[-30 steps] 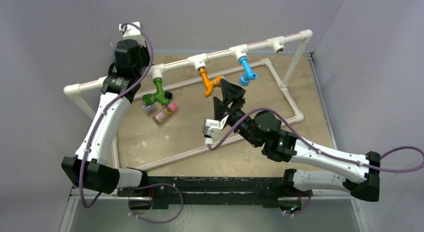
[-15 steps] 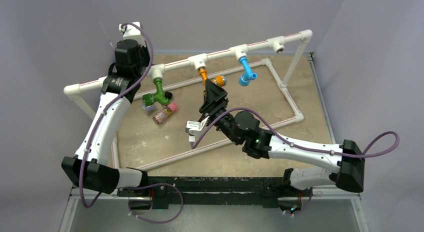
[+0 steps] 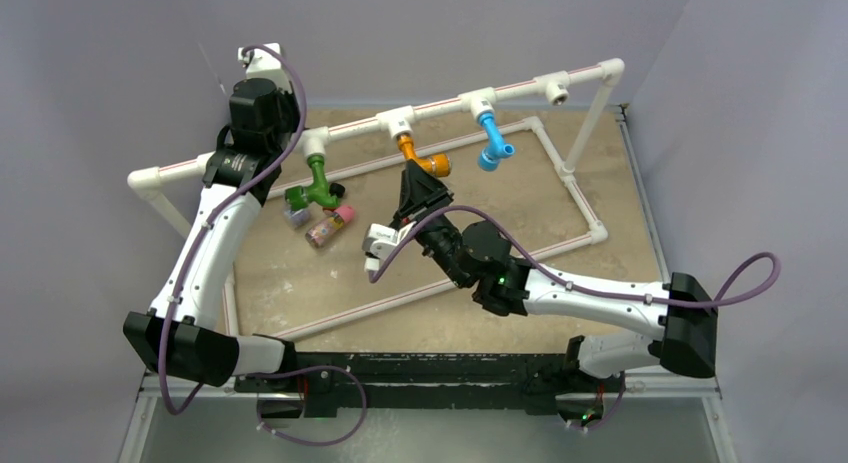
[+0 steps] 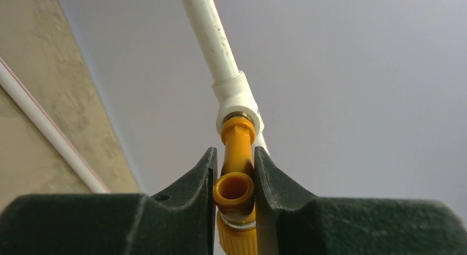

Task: Install the water faucets

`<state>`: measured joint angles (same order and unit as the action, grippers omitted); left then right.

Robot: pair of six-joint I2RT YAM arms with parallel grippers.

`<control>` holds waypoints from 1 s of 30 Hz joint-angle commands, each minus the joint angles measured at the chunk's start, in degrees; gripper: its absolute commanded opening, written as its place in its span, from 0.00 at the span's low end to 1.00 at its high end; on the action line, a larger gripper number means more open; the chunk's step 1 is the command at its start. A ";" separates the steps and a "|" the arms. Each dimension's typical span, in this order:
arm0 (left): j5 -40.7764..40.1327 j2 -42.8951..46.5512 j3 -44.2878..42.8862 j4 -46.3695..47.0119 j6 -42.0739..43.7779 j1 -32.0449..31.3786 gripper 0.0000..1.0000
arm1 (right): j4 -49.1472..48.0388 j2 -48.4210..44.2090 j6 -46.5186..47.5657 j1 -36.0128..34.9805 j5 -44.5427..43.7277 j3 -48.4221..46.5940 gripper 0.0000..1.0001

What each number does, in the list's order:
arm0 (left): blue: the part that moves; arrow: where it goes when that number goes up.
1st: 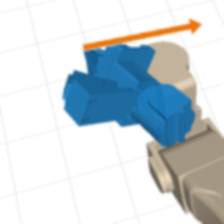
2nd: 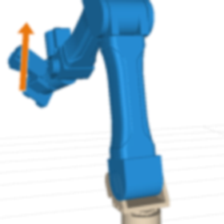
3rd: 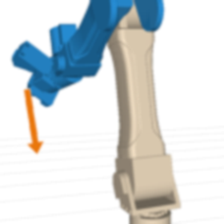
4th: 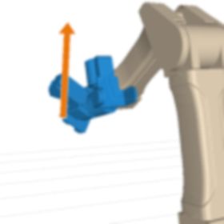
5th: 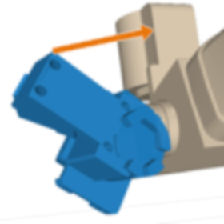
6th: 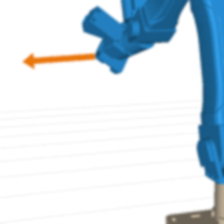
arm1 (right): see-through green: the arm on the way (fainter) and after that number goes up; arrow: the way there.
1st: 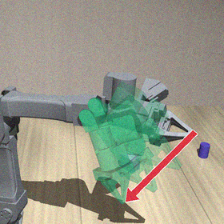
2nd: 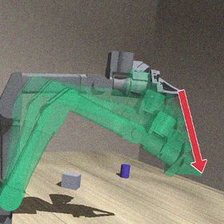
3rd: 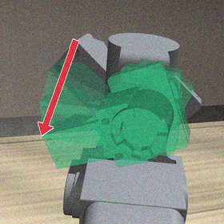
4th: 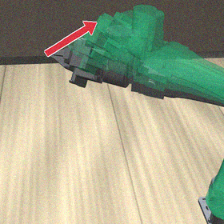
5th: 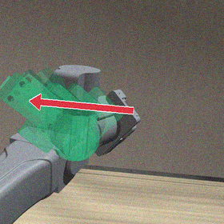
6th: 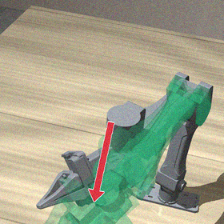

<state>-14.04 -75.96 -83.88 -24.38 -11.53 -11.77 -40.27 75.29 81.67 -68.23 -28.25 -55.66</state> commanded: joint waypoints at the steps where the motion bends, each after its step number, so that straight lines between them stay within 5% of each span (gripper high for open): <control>1: 3.76 -0.08 2.05 -8.05 -0.25 -1.06 0.00 | -5.39 0.24 -26.16 0.38 -7.38 -3.32 0.00; 9: 4.19 -0.06 2.23 -7.97 -0.42 -1.06 0.00 | -1.80 0.48 -81.86 2.12 -12.06 -7.67 0.00; 17: 4.33 0.00 2.13 -7.98 -0.49 -1.06 0.00 | -1.56 -2.67 -137.13 13.50 -1.79 -1.62 0.00; 22: 4.98 0.02 2.27 -7.96 -0.69 -1.07 0.00 | -3.24 -1.21 -149.45 15.77 -0.86 0.23 0.00; 26: 4.91 0.40 2.42 -7.95 -0.64 -1.11 0.00 | -5.68 -1.43 -147.33 15.89 -0.69 0.21 0.00; 30: 4.89 0.72 2.83 -7.63 -0.60 -1.14 0.00 | -5.57 -4.07 -140.60 15.94 -0.99 -0.07 0.15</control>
<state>-13.52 -75.79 -83.66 -24.29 -11.90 -11.75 -45.01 73.36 -60.90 -52.49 -28.80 -55.96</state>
